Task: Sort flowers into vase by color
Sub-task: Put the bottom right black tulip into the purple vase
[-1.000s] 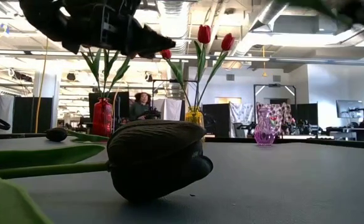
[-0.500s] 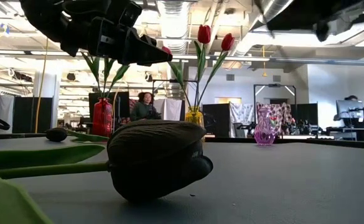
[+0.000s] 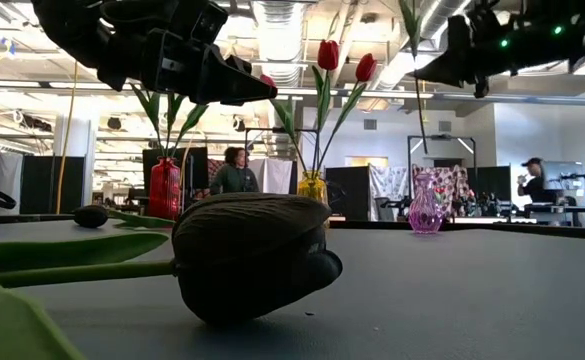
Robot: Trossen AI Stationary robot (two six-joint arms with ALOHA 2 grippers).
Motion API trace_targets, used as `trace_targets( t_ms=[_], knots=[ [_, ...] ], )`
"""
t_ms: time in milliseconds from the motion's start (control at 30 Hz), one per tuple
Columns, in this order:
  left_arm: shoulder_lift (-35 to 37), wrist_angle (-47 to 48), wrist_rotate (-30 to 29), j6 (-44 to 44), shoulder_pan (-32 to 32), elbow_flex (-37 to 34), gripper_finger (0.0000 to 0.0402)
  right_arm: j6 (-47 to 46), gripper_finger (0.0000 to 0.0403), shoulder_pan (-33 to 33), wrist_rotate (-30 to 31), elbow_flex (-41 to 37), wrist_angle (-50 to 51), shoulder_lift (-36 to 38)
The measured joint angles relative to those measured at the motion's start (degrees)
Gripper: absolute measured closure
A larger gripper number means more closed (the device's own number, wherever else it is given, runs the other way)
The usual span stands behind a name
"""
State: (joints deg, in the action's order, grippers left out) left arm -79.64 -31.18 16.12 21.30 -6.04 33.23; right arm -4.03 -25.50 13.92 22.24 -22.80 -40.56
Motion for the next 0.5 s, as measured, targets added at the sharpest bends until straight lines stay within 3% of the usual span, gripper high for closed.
trace_targets(
  t_ms=[200,500],
  knots=[
    [0.00,-0.32,-0.02,1.86,0.00,-0.02,0.0329,0.20,0.0387,-11.60,-6.03,-0.15,-4.77,-3.19],
    [-0.01,-0.46,-0.02,2.00,-0.07,-0.02,0.0329,2.97,0.0387,-19.84,-8.32,-0.11,-15.68,-12.02]
  ],
)
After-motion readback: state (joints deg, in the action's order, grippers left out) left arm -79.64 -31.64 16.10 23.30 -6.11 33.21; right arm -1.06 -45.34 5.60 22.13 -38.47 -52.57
